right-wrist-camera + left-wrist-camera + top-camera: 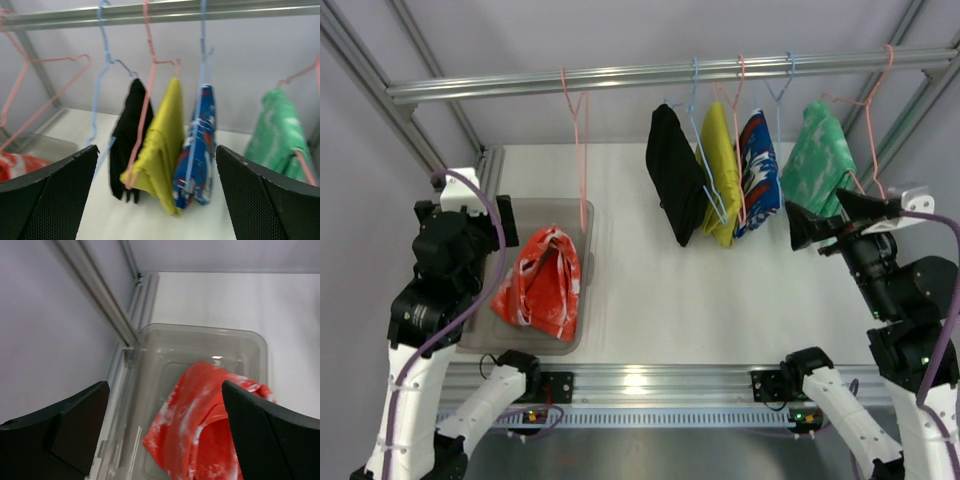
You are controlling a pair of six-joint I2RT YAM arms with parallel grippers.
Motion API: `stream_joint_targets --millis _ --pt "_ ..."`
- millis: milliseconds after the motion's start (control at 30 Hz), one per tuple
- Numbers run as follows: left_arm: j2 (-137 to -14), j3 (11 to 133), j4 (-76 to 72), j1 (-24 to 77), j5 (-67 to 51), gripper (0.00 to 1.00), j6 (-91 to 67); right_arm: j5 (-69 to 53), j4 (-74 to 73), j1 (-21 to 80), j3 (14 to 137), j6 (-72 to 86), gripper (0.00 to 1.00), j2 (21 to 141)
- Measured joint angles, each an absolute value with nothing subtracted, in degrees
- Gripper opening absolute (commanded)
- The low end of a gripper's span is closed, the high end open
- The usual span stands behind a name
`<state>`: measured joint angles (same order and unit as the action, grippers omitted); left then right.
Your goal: Remove the trousers from the hanger
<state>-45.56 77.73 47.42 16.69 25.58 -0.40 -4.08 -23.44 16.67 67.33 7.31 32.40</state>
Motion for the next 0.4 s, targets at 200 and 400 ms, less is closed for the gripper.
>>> stream_joint_targets --millis 200,400 --pt "-38.39 71.9 46.0 11.94 30.61 0.99 3.36 -0.71 -23.94 8.97 62.08 1.54 1.0 25.32" --pt "-36.23 71.33 44.29 11.18 31.92 0.99 4.89 -1.21 -24.25 6.94 61.12 0.64 0.99 23.46"
